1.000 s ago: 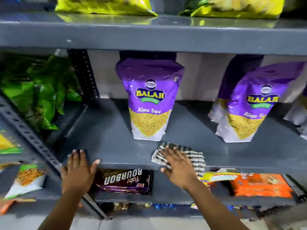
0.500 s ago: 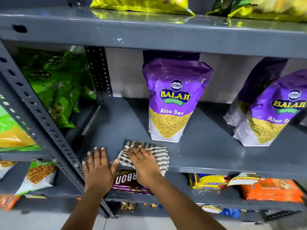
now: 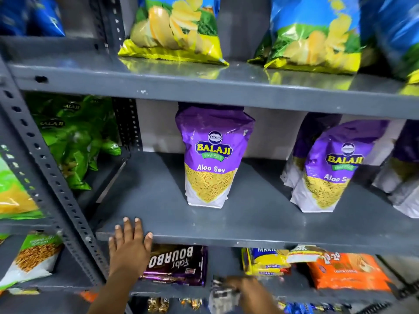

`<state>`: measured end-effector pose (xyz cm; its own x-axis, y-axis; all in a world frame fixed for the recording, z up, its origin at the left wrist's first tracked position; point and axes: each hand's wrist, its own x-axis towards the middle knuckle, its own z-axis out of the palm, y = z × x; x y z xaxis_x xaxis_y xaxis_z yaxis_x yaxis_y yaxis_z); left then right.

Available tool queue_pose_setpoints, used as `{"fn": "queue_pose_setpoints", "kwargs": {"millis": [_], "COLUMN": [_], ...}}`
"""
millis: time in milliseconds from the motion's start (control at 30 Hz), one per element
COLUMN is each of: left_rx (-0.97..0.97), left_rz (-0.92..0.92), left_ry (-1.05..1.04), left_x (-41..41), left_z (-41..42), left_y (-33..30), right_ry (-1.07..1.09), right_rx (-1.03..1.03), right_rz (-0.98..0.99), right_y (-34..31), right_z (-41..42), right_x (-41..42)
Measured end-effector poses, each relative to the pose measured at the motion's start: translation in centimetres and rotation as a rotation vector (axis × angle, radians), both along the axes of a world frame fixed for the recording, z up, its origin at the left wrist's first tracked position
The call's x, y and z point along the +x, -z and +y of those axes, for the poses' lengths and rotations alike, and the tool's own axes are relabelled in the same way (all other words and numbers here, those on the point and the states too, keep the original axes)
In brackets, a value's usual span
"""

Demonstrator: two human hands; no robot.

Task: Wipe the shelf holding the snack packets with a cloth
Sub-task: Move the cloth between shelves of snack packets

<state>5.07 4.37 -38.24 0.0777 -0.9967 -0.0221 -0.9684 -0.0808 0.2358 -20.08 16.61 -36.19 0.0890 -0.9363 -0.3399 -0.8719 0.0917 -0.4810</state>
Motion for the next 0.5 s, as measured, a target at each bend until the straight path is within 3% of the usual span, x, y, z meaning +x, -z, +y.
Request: {"fn": "queue_pose_setpoints", "kwargs": {"millis": [133, 267, 400, 500], "left_rx": [-0.100, -0.236, -0.589, -0.861], "left_rz": [-0.024, -0.017, 0.002, 0.074], "left_ry": [0.161, 0.349, 0.433, 0.450], "left_x": [-3.5, -8.3, -13.0, -15.2], "left_z": [1.3, 1.6, 1.8, 2.0], "left_y": [1.0, -2.7, -10.0, -16.2], "right_ry": [0.199, 0.302, 0.345, 0.299], "right_rx": [-0.012, -0.405, -0.622, -0.935], "right_rz": [-0.160, -0.315, -0.645, -0.558], "right_y": [-2.6, -9.1, -19.7, -27.2], "right_z": [1.2, 1.2, 2.6, 3.0], "right_x": [-2.5, -5.2, -5.9, -6.8]}}
